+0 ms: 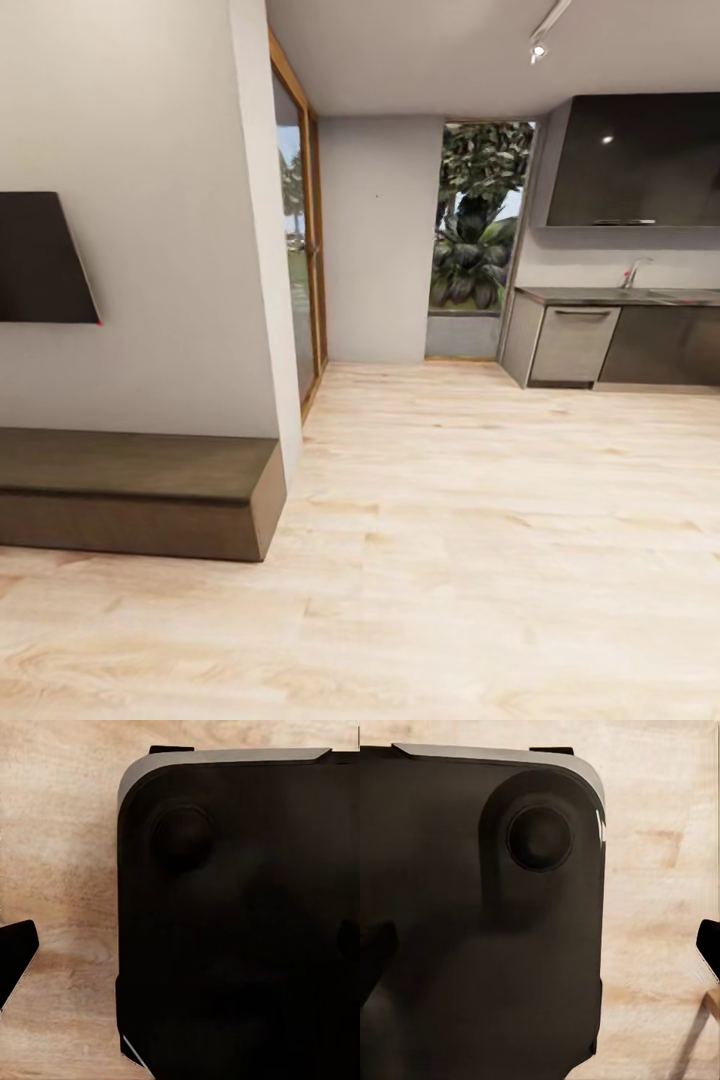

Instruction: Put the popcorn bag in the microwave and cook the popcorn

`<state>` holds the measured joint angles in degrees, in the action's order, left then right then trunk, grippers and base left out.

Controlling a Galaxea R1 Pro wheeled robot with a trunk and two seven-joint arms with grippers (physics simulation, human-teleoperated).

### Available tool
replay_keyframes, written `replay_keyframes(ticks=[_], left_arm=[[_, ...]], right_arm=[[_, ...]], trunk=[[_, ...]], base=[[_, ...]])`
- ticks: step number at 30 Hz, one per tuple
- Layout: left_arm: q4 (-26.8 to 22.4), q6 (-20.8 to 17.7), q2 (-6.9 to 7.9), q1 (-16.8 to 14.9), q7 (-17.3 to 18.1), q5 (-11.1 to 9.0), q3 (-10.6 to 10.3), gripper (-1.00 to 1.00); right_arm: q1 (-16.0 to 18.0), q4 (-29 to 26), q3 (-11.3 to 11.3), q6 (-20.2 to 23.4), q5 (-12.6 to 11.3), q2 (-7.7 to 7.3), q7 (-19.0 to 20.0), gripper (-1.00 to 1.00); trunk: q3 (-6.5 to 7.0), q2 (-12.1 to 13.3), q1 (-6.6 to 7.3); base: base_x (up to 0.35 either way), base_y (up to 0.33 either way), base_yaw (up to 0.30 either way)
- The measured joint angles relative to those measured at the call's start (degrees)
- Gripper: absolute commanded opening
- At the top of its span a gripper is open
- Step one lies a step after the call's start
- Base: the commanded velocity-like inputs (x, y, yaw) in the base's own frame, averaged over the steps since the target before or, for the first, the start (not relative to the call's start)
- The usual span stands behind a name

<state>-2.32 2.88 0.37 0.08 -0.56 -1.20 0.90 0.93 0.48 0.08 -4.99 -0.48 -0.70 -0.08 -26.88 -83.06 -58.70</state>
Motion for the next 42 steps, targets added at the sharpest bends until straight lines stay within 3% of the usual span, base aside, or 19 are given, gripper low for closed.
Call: replay_keyframes(ticks=[11, 34, 39, 42], left_arm=[[0.0, 0.0, 0.07, 0.0, 0.0, 0.0, 0.0, 1.0], [-0.3, 0.1, 0.16, 0.0, 0.0, 0.0, 0.1, 1.0], [-0.2, 0.1, 0.32, 0.0, -0.1, -6.0, 0.0, 1.0], [-0.2, 0.1, 0.31, 0.0, -0.1, -6.9, -0.2, 1.0]], right_arm=[[0.0, 0.1, -0.2, -2.3, -0.5, -0.31, 0.0, 1.0], [0.0, 0.0, -0.3, -2.5, -0.6, -0.35, 0.0, 1.0], [0.0, 0.0, -0.3, -2.5, -0.6, -0.35, 0.0, 1.0], [0.0, 0.0, -0.4, -2.5, -0.5, -0.4, 0.0, 1.0]], trunk=[[0.0, 0.0, -0.03], [0.0, 0.0, -0.03], [0.0, 0.0, -0.03], [0.0, 0.0, -0.03]], base=[[0.123, 0.0, -0.036], [0.0, 0.0, -0.233], [0.0, 0.0, -0.242], [0.0, 0.0, -0.242]])
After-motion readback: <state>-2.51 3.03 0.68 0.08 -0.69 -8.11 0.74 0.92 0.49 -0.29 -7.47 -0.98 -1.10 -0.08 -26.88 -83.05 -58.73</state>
